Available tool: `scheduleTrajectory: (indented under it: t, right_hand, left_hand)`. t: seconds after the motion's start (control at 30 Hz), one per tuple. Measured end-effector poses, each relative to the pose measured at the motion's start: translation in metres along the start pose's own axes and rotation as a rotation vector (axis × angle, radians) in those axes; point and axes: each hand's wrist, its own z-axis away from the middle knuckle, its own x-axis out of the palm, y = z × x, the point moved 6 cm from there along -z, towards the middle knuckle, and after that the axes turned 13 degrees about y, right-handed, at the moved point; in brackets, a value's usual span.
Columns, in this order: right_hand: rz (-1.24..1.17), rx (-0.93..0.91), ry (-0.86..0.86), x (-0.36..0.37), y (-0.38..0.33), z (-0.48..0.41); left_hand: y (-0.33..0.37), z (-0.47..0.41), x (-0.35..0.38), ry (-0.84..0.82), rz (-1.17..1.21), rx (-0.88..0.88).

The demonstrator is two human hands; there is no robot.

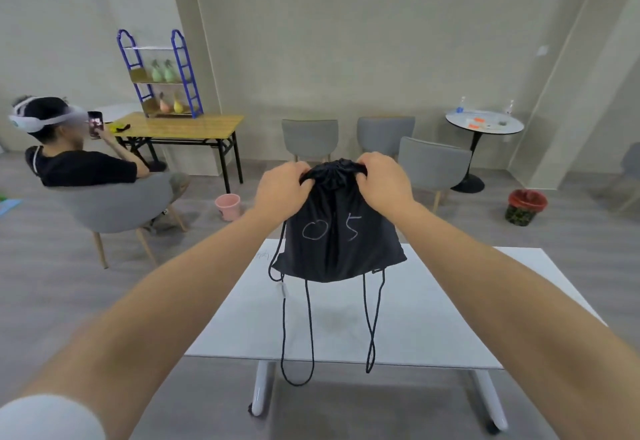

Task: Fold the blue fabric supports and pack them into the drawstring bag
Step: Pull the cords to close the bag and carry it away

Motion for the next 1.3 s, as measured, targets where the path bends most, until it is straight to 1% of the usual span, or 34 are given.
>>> scheduleTrajectory:
  t: [0.1, 0.27, 0.37, 0.5, 0.63, 0.73, 0.77, 0.83, 0.87, 0.93, 1.1, 1.2, 1.3]
  right_hand:
    - [0.008, 0.038, -0.099, 0.057, 0.023, -0.005]
    - [-0.028, 0.117, -0.361, 0.166, 0.066, 0.017]
    - [-0.069, 0.148, -0.487, 0.213, 0.087, 0.024]
    - [-0.075, 0.173, -0.58, 0.264, 0.113, 0.011]
    - [-0.036, 0.219, -0.634, 0.315, 0.137, 0.005]
    - [0.022, 0.243, -0.649, 0.351, 0.155, 0.008]
    - [0.049, 0.228, -0.682, 0.365, 0.16, 0.011]
    - [0.153, 0.196, -0.819, 0.39, 0.17, 0.024]
    - [0.197, 0.195, -0.883, 0.401, 0.175, 0.032]
    - [0.229, 0.218, -0.953, 0.415, 0.182, 0.047]
    - [0.214, 0.199, -0.965, 0.415, 0.177, 0.061]
    - [0.202, 0.181, -0.937, 0.405, 0.173, 0.052]
    - [0.204, 0.167, -0.934, 0.388, 0.164, 0.037]
  left_hand:
    - [-0.029, -0.008, 0.051, -0.067, 0.003, -0.023]
    - [-0.086, 0.01, 0.158, -0.331, 0.009, -0.145]
    - [-0.107, 0.017, 0.2, -0.438, 0.014, -0.236]
    - [-0.126, 0.005, 0.247, -0.524, -0.04, -0.257]
    - [-0.148, -0.003, 0.297, -0.531, -0.027, -0.336]
    - [-0.157, -0.006, 0.337, -0.525, -0.017, -0.276]
    - [-0.16, -0.005, 0.351, -0.557, -0.037, -0.24]
    - [-0.17, 0.002, 0.378, -0.662, -0.115, -0.175]
    - [-0.175, 0.007, 0.389, -0.716, -0.154, -0.149]
    - [-0.183, 0.018, 0.406, -0.789, -0.201, -0.114]
    - [-0.186, 0.021, 0.408, -0.814, -0.15, -0.059]
    - [-0.182, 0.009, 0.398, -0.768, -0.117, -0.019]
    - [-0.181, -0.004, 0.378, -0.744, -0.151, 0.048]
